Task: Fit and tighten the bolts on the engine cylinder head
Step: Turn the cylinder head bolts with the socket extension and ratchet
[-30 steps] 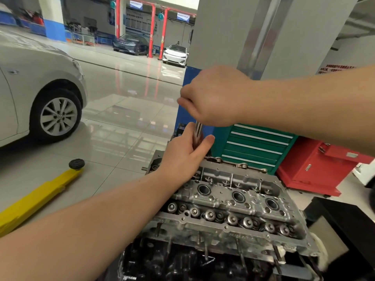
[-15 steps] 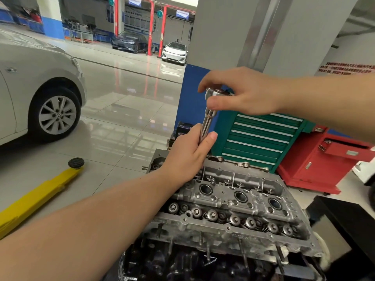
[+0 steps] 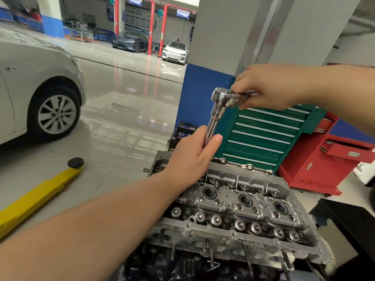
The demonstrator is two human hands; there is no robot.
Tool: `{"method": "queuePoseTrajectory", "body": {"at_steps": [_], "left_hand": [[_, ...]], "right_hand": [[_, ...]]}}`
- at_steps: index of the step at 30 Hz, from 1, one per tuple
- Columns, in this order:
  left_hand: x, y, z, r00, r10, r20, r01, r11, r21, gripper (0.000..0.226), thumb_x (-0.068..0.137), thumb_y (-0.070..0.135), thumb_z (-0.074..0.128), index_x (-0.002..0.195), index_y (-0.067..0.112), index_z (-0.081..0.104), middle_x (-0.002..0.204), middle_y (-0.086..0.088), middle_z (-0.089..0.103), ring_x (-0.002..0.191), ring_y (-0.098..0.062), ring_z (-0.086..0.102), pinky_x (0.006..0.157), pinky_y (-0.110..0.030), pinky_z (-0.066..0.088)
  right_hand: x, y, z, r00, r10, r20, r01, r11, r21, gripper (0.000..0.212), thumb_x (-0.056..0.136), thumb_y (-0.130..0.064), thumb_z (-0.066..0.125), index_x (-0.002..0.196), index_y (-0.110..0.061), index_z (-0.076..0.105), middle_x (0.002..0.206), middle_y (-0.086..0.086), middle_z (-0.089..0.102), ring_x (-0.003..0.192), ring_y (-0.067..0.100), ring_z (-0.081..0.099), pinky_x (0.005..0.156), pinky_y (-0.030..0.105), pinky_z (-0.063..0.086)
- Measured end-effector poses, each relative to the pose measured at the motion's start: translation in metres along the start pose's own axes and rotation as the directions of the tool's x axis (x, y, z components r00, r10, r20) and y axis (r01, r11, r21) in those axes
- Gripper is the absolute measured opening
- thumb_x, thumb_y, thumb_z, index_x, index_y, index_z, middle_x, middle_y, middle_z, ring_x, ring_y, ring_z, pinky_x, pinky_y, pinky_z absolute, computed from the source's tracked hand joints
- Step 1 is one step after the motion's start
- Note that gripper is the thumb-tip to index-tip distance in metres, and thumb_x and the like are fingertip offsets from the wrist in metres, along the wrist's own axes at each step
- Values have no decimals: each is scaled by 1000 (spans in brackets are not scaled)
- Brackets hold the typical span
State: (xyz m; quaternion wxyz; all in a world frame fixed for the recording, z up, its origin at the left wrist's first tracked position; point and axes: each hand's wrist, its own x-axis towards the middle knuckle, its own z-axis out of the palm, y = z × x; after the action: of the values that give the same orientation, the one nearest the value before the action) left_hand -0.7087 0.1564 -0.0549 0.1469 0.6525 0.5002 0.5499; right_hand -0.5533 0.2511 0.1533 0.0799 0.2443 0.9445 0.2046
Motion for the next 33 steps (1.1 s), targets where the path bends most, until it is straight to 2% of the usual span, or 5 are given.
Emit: {"method": "queuePoseTrajectory", "body": {"at_steps": [5,9,15,23,33], "left_hand": [[-2,2,0,1000,-8,-10,8,1000,-21,40,108,47,45,88,13,46,67,-13,60,62,-32,59,68,-58,51],[-3,1,-3,998,-42,-56,39,998,-56,43,107,49,46,88,10,50,69,-14,62,65,-33,61,70,-58,52],[-3,-1,0,997,12,-79,-12,1000,0,36,106,50,47,92,17,48,68,-12,62,63,-29,61,67,-57,51],[-2,-5,4,993,70,-98,-65,997,48,30,104,55,47,92,28,42,70,-7,58,61,-23,59,63,-51,50],[3,-10,3,985,48,-168,-35,996,79,22,104,59,47,103,38,42,70,-3,65,67,-22,65,67,-55,54]], "right_hand": [[49,-25,-1,980,-93,-179,71,989,-127,33,98,-13,61,127,-28,64,132,1,61,130,28,47,101,52,46],[74,-48,-2,904,-253,-344,269,963,-2,21,105,-21,56,117,-10,69,132,12,64,135,33,48,115,36,34],[59,-44,4,924,-107,-368,89,994,-65,60,97,-63,39,99,-10,67,116,14,68,123,39,58,95,51,49],[60,-38,10,889,-171,-425,115,981,-155,44,102,-40,43,70,-12,52,72,6,51,79,34,54,65,41,45],[17,-33,43,806,457,-376,-483,875,28,44,95,-40,47,61,-14,52,58,5,48,51,23,44,47,26,28]]}}
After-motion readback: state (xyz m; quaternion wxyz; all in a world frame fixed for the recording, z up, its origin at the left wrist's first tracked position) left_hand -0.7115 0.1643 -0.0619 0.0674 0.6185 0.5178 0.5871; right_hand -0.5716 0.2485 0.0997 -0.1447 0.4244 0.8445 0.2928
